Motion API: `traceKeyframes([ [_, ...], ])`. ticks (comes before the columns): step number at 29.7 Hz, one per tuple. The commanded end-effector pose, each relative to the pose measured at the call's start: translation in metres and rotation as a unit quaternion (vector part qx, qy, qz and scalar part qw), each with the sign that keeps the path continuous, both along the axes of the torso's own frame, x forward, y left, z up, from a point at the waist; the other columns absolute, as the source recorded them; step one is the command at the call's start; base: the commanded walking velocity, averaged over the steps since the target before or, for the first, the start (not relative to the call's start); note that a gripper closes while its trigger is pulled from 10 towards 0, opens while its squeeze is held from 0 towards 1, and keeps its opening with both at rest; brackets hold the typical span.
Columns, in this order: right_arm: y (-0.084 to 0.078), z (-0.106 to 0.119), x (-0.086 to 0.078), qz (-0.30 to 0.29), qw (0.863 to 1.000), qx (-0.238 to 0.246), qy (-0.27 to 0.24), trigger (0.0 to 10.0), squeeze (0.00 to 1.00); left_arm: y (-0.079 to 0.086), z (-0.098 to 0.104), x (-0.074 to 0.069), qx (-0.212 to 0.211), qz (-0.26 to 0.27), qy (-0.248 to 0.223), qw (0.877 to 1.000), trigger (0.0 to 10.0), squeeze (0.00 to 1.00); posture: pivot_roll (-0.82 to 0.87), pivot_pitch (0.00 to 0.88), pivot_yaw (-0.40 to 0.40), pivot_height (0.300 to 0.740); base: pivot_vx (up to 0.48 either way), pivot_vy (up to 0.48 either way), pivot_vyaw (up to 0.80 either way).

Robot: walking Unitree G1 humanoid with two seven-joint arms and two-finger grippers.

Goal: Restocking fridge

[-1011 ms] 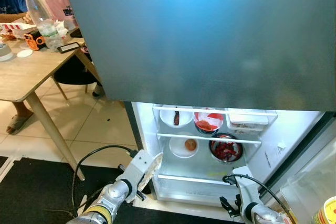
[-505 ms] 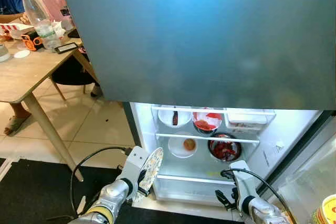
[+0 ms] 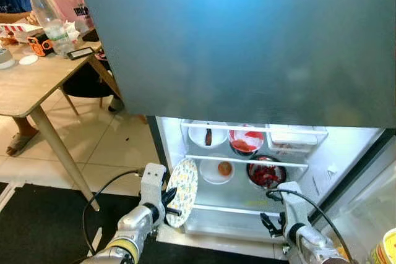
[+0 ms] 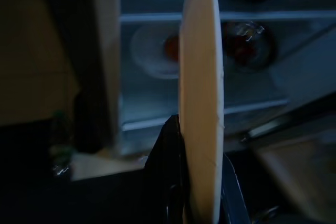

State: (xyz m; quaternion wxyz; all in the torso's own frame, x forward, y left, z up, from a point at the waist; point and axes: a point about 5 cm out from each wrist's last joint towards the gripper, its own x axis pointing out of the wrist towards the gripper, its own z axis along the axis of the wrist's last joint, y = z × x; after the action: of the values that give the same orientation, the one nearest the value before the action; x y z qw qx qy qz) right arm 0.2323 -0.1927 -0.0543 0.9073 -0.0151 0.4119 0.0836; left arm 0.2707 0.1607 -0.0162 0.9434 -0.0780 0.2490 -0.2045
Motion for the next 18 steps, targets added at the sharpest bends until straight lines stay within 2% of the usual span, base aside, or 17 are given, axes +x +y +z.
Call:
traceKeyframes([
  [1,-0.001,0.003,0.005,-0.010,1.000,0.003,-0.010,10.0,0.00,-0.006,0.006,0.005,-0.025,-0.005,-0.019,0.999,10.0,0.00,-0.03,0.000,0.025,0.666,0.000,0.000,0.00],
  [6,-0.002,0.008,0.011,-0.033,0.999,0.025,-0.023,10.0,0.00,-0.004,0.014,0.012,-0.094,0.023,-0.028,0.995,10.0,0.00,-0.03,0.000,0.028,0.636,0.000,0.000,0.00],
  [9,-0.002,0.009,0.012,-0.038,0.998,0.033,-0.026,10.0,0.00,-0.003,0.015,0.013,-0.104,0.027,-0.029,0.994,10.0,0.00,-0.03,0.000,0.028,0.621,0.000,0.000,0.00],
  [14,-0.001,0.015,0.020,-0.058,0.995,0.070,-0.043,10.0,0.00,-0.003,0.017,0.013,-0.144,0.033,-0.034,0.988,10.0,0.00,-0.03,0.000,0.029,0.601,0.000,0.000,0.00],
  [15,-0.002,0.019,0.025,-0.072,0.992,0.089,-0.052,10.0,0.00,-0.002,0.017,0.013,-0.163,0.041,-0.036,0.985,10.0,0.00,-0.03,0.000,0.029,0.591,0.000,0.000,0.00],
  [18,-0.003,0.022,0.028,-0.089,0.989,0.107,-0.058,10.0,0.00,0.001,0.017,0.011,-0.188,0.059,-0.036,0.980,10.0,0.00,-0.03,0.000,0.029,0.576,0.000,0.000,0.00],
])
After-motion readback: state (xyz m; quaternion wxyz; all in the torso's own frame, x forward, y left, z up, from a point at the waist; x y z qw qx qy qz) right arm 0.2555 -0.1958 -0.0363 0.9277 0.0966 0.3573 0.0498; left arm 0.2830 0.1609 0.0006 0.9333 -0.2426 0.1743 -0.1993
